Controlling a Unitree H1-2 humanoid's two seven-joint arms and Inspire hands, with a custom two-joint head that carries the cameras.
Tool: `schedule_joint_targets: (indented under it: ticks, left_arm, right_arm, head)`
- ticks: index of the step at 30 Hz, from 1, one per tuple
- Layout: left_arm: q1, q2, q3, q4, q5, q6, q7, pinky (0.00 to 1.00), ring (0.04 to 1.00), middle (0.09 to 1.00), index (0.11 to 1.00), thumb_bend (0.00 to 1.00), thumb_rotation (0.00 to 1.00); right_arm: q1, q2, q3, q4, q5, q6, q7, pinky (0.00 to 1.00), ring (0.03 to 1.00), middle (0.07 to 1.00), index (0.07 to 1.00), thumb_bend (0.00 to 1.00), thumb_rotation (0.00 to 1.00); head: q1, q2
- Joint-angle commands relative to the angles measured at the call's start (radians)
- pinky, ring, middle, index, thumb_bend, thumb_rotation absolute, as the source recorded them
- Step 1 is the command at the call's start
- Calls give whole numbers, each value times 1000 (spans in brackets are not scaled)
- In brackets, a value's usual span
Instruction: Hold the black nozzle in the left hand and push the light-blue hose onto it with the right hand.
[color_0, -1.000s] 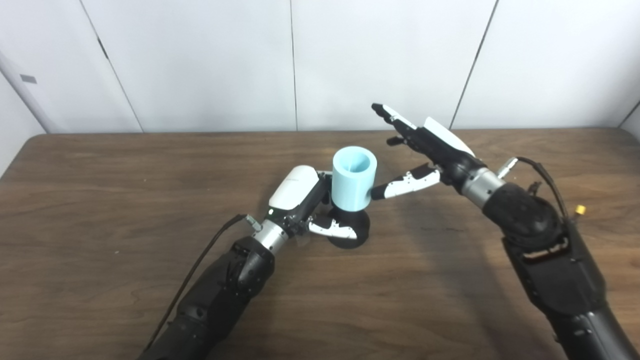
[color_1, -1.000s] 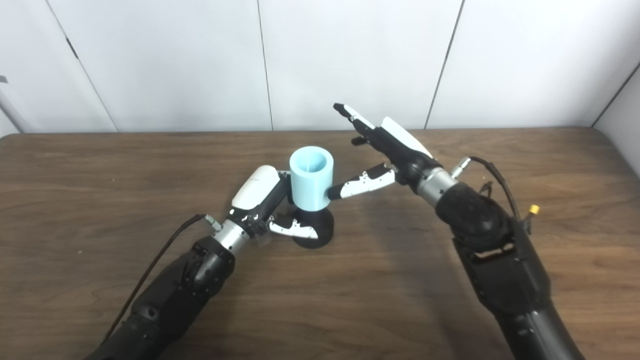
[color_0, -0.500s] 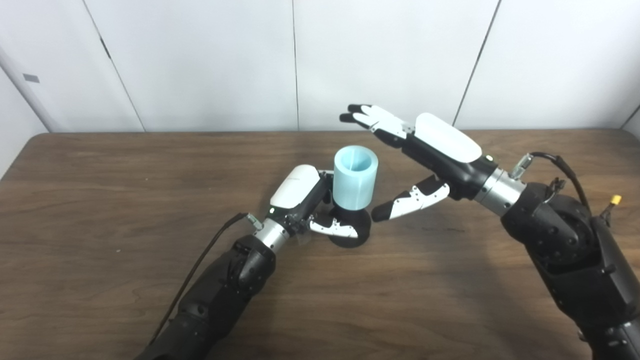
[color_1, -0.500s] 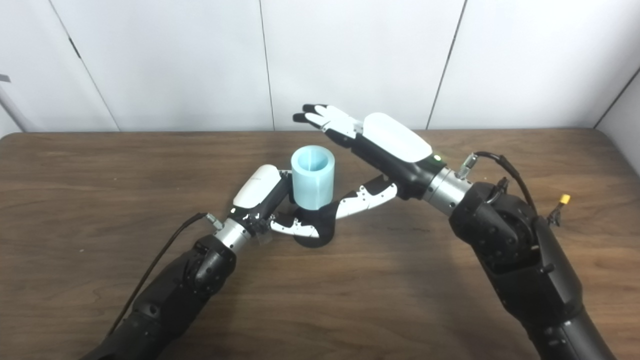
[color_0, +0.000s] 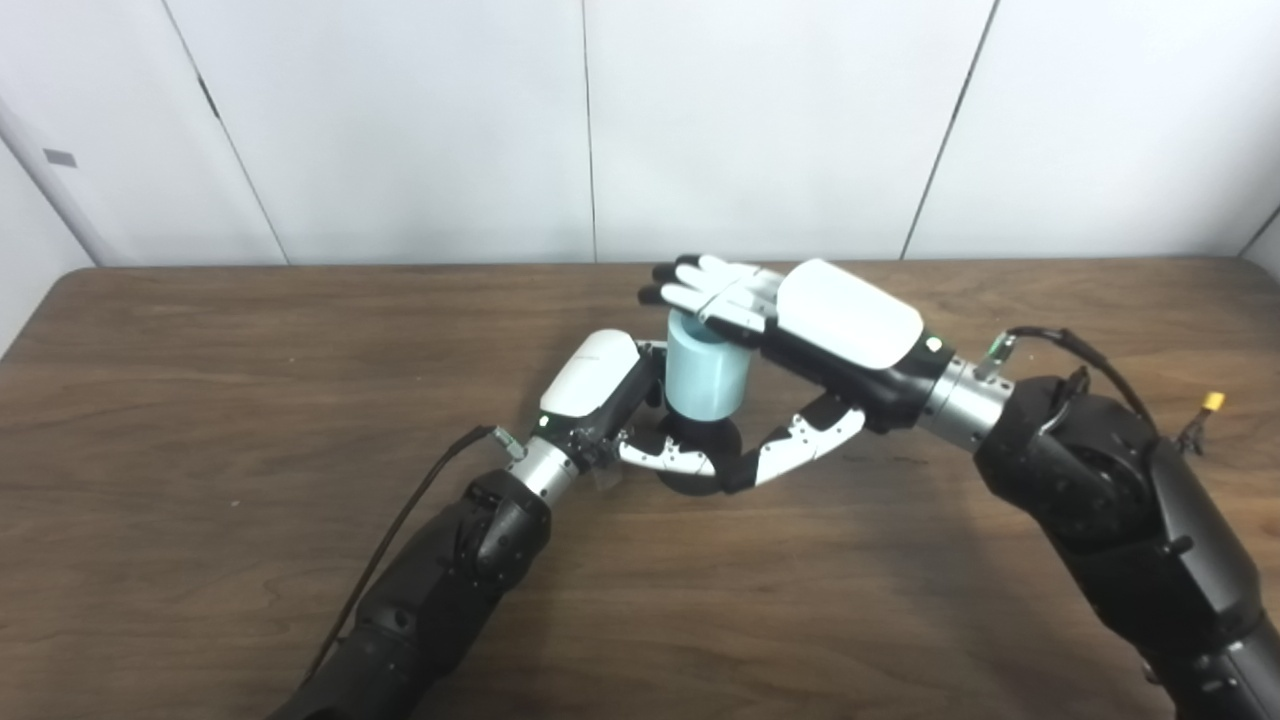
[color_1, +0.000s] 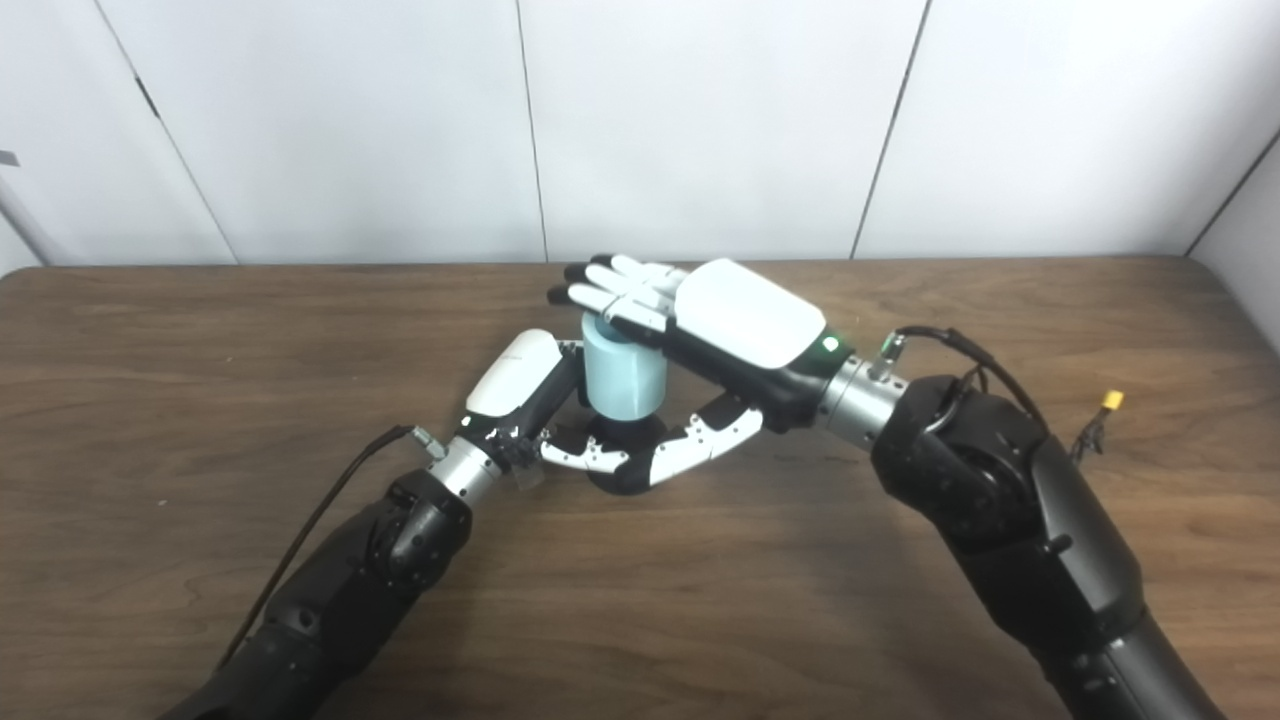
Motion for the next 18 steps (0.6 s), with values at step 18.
schedule_joint_targets:
  ticks: [18]
  left_arm:
    - [102, 14, -26, 88, 18, 15, -24, 347, 401, 481, 499, 503, 0]
  right_arm:
    - [-26, -58, 35, -2, 11, 4, 103, 884, 948, 920, 876, 802, 927]
  head:
    - [-2, 6]
